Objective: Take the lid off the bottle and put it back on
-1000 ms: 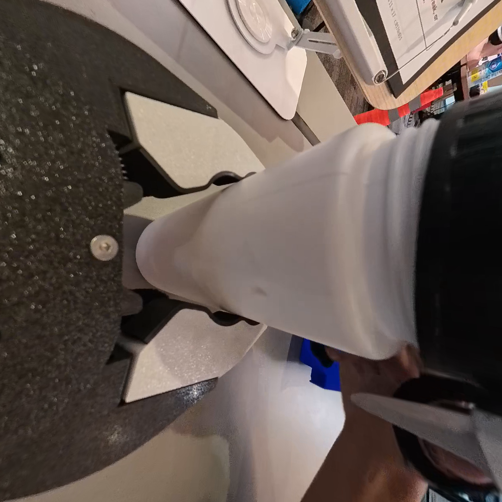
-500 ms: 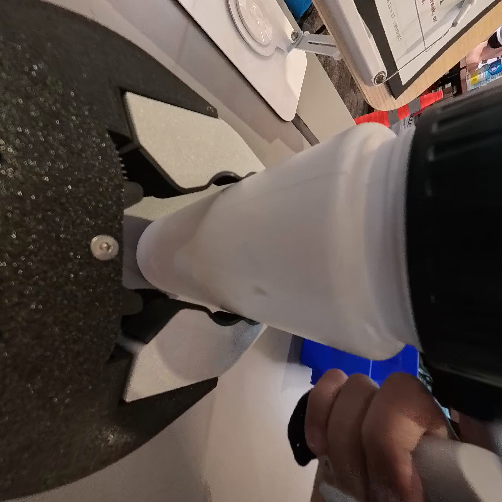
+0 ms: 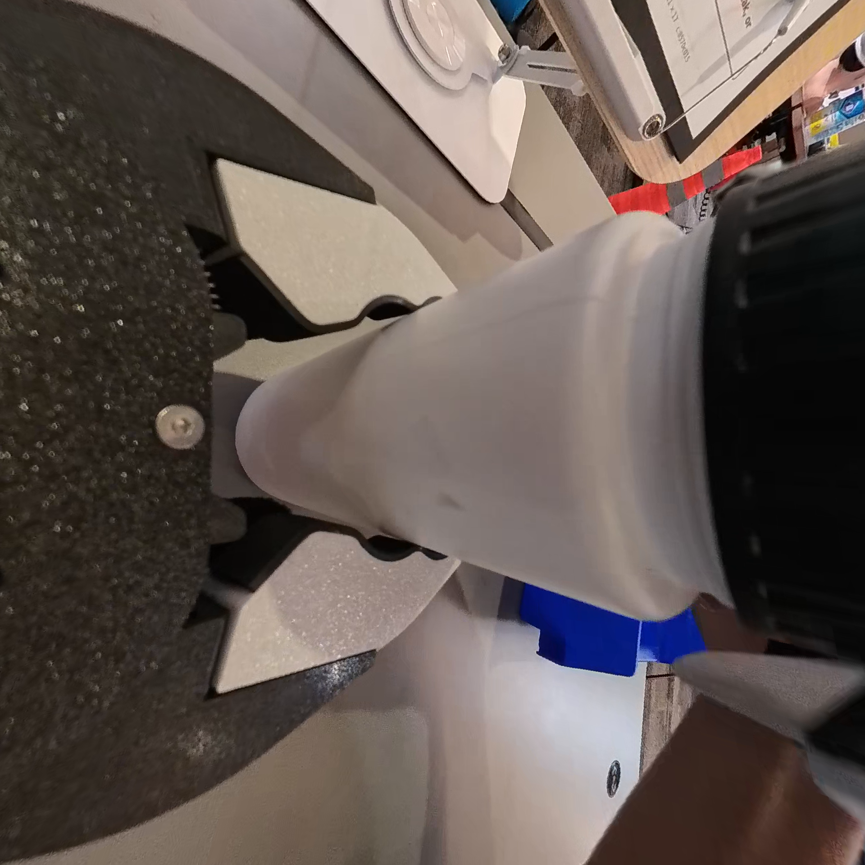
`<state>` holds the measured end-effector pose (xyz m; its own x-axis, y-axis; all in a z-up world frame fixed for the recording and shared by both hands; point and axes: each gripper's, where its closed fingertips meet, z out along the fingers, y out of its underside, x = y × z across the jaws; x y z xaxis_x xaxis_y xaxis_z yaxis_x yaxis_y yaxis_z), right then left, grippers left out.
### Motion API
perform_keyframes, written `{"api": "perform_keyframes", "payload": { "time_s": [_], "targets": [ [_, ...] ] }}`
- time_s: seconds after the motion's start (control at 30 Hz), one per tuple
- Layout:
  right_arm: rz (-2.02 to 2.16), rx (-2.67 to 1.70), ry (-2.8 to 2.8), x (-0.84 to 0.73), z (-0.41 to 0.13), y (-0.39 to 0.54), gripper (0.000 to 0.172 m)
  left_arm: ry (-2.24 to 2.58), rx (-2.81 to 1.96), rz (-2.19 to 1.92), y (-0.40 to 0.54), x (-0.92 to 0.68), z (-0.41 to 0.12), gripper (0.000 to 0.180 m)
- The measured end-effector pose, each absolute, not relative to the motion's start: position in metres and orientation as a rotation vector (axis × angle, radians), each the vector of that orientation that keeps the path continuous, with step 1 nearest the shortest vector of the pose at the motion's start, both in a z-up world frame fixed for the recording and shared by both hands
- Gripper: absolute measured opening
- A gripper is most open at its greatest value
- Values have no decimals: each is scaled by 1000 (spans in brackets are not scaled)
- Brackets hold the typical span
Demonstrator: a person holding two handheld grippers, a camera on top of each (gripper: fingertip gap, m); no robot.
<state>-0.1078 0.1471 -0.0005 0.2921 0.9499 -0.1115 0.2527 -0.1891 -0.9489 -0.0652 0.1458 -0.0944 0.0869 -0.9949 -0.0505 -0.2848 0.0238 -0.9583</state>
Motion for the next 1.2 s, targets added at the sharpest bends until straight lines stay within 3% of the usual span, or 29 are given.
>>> {"api": "perform_keyframes", "payload": {
  "time_s": [0.2, 0.5, 0.7, 0.8, 0.9, 1.0, 1.2],
  "targets": [
    [885, -1625, -877, -109, 1, 152, 76, 1351, -1438, -954, 147, -66, -94, 92],
    [349, -1632, -315, -100, 2, 157, 75, 1366, -1427, -943, 145, -65, -95, 91],
    [592, -1482, -572, -81, 36, 139, 72, 1366, -1429, -953, 145, -65, -95, 92],
    [875, -1620, -765, -85, 21, 132, 81, 1367, -1427, -956, 145, -65, -95, 92],
    [848, -1691, -906, -91, 1, 140, 87, 1371, -1426, -953, 144, -65, -95, 92],
    [936, -1651, -858, -101, 3, 143, 73, 1371, -1427, -949, 144, -65, -95, 92],
    [739, -1631, -553, -99, 3, 148, 71, 1365, -1431, -950, 145, -65, -95, 91]
  ]
}}
